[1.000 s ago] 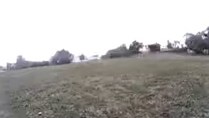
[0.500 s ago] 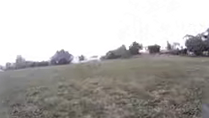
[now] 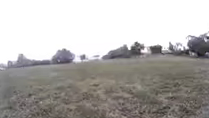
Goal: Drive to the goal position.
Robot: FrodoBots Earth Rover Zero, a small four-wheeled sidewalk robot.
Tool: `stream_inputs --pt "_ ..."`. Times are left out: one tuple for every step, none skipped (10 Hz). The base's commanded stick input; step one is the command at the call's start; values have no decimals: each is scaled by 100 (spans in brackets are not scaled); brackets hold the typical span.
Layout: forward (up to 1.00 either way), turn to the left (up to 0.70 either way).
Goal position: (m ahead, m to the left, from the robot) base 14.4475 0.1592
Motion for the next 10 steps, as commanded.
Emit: stream_inputs --pt "50 0" --pt "50 0" --pt "50 0" --pt "50 0" --pt "50 0" --pt "50 0" --pt "50 0" --pt "50 0" --pt "50 0" --pt "50 0"
